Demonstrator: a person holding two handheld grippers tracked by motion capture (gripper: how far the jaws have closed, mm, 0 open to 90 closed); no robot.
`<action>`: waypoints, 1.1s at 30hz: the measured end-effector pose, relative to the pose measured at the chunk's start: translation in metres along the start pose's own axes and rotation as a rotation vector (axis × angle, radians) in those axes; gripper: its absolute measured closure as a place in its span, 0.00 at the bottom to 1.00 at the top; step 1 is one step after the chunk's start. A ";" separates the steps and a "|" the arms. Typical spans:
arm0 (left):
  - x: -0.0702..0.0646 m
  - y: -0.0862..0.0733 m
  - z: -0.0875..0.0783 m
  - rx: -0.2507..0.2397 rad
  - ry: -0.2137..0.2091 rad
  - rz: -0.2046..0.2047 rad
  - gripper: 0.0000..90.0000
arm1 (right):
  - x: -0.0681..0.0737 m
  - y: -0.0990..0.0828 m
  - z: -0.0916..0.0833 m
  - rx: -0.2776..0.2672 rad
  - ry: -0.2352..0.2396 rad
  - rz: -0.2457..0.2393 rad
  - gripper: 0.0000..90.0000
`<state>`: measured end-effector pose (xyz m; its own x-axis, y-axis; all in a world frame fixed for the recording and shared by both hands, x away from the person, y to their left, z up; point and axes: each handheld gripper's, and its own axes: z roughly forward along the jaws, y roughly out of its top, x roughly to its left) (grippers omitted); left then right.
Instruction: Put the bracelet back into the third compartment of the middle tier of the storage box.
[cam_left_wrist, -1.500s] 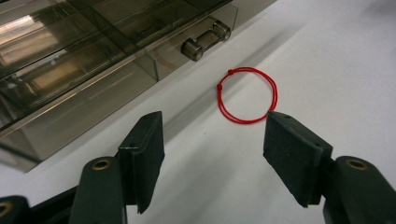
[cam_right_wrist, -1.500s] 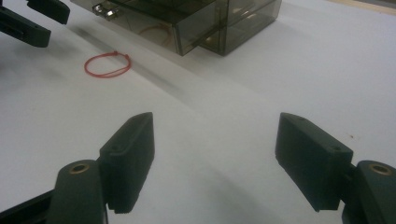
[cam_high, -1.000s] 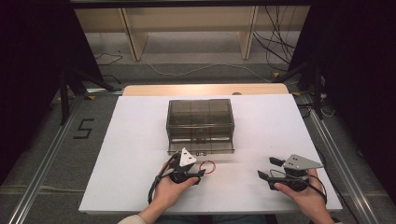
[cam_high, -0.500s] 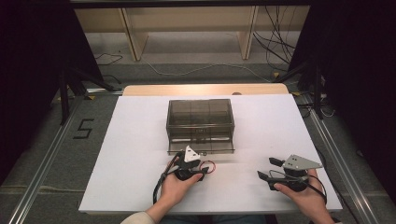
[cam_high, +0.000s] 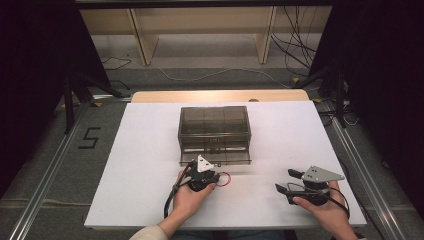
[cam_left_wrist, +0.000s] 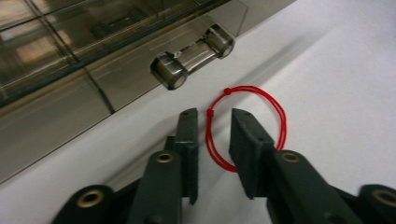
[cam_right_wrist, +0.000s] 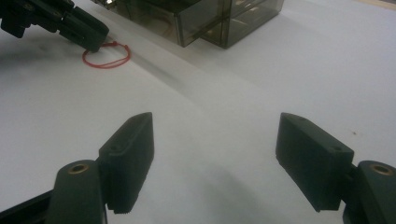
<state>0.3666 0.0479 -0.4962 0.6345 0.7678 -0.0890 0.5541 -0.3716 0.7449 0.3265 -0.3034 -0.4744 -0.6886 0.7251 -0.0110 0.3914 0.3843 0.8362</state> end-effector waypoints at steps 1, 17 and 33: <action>0.000 0.000 0.000 0.001 0.007 0.003 0.86 | 0.000 0.000 0.000 0.002 -0.001 0.005 0.32; -0.006 0.001 0.001 0.007 0.036 0.030 0.99 | 0.000 -0.001 0.001 0.001 0.004 0.008 0.31; -0.008 0.005 -0.006 -0.008 0.012 0.073 1.00 | 0.000 -0.001 0.000 0.003 -0.001 0.005 0.31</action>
<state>0.3609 0.0432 -0.4877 0.6664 0.7451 -0.0267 0.5026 -0.4225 0.7542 0.3260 -0.3040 -0.4748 -0.6858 0.7278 -0.0069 0.3971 0.3821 0.8345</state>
